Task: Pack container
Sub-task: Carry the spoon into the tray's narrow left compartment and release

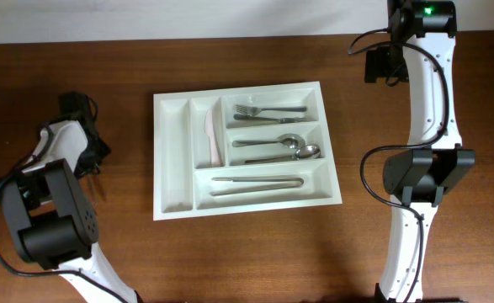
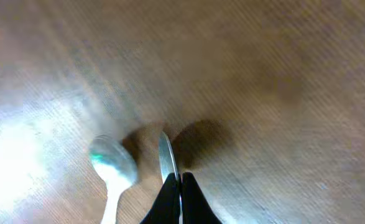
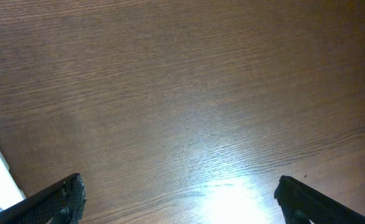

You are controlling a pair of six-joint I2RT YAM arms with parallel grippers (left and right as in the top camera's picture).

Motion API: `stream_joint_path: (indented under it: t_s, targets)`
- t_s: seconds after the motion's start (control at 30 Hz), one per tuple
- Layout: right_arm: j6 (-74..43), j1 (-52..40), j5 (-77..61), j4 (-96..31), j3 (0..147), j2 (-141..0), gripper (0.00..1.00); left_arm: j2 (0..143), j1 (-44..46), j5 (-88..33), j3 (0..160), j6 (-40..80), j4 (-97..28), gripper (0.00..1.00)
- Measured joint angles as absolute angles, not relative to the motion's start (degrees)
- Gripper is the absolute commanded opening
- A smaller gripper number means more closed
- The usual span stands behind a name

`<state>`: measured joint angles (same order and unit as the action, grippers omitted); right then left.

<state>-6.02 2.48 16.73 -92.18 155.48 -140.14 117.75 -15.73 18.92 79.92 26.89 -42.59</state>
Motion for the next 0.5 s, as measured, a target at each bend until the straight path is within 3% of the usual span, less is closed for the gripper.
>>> stream_joint_path:
  t_s: [0.5]
  targets:
    - [-6.0,2.5,16.7,-92.2,155.5,-140.1,0.99,118.5,-4.6,11.5,95.4,23.3,-49.5,0.02]
